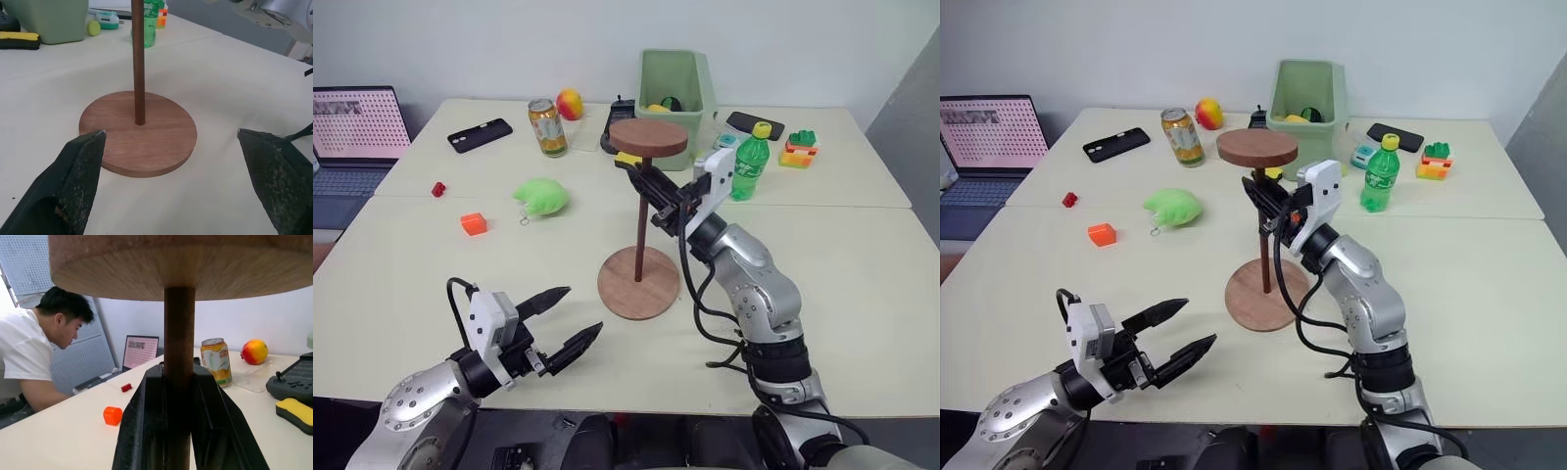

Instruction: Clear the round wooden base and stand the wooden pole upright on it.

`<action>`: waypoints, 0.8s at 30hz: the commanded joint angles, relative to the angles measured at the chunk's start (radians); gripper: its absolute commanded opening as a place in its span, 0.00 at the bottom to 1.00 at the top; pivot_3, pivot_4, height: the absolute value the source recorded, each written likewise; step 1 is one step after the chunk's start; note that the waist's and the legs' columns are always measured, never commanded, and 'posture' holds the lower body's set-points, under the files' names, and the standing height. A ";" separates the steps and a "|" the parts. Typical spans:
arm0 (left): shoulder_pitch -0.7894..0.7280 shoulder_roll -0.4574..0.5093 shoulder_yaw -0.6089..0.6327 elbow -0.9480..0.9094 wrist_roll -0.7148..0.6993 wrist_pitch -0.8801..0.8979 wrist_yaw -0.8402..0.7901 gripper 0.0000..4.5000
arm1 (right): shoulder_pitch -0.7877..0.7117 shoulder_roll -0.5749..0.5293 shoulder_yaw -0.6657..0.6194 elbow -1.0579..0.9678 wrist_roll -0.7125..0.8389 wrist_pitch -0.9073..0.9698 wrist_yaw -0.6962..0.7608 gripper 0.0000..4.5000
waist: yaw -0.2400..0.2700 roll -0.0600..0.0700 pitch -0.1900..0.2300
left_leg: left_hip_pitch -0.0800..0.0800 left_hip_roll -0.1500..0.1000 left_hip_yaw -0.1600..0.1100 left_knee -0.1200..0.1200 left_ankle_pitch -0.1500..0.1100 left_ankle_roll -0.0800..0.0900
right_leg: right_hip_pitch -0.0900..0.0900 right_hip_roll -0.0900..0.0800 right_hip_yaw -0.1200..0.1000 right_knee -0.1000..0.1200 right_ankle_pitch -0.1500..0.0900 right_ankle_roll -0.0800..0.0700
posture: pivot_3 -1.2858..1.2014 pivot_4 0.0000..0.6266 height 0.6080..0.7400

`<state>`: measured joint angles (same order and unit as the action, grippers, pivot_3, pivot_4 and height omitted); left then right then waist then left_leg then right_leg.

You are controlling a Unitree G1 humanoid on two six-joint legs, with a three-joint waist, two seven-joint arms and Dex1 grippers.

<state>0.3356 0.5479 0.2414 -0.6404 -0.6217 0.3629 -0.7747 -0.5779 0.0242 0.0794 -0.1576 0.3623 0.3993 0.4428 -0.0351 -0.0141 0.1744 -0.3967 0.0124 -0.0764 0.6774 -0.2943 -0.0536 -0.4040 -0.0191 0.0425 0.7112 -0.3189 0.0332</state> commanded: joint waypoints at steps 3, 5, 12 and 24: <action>-0.011 0.002 0.000 -0.019 -0.005 -0.018 0.005 1.00 | -0.007 -0.010 0.015 0.008 -0.017 -0.034 -0.005 0.05 | 0.001 0.000 0.000 | 0.000 0.000 0.000 0.000 0.000 0.000 | 0.000 0.000 0.000 0.000 0.000 0.000 | 0.52 0.24 1.00; -0.016 0.002 0.001 -0.018 -0.004 -0.017 0.008 1.00 | 0.004 -0.017 0.032 0.000 -0.025 -0.048 0.005 0.05 | 0.001 0.000 0.000 | 0.000 0.000 0.000 0.000 0.000 0.000 | 0.000 0.000 0.000 0.000 0.000 0.000 | 0.52 0.24 1.00; -0.002 0.004 0.005 -0.031 -0.008 -0.013 0.009 1.00 | 0.119 -0.079 0.165 0.023 -0.130 -0.280 0.110 0.05 | 0.002 0.000 -0.001 | 0.001 0.000 0.000 0.000 0.000 0.000 | 0.001 0.000 0.000 0.000 0.000 0.000 | 0.52 0.24 1.00; -0.004 0.015 0.014 -0.025 -0.016 -0.007 0.012 1.00 | 0.224 -0.127 0.196 0.101 -0.100 -0.107 0.108 0.05 | 0.003 0.000 -0.017 | 0.036 -0.001 -0.002 -0.016 0.000 0.000 | 0.037 0.001 0.000 -0.017 -0.002 -0.003 | 0.52 0.24 1.00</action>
<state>0.3397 0.5543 0.2425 -0.6410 -0.6238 0.3640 -0.7671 -0.4215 -0.0697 0.2596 -0.1548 0.2761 0.1364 0.5656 -0.0319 -0.0144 0.1573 -0.3612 0.0121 -0.0791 0.6614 -0.2946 -0.0534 -0.3668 -0.0186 0.0427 0.6934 -0.3208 0.0298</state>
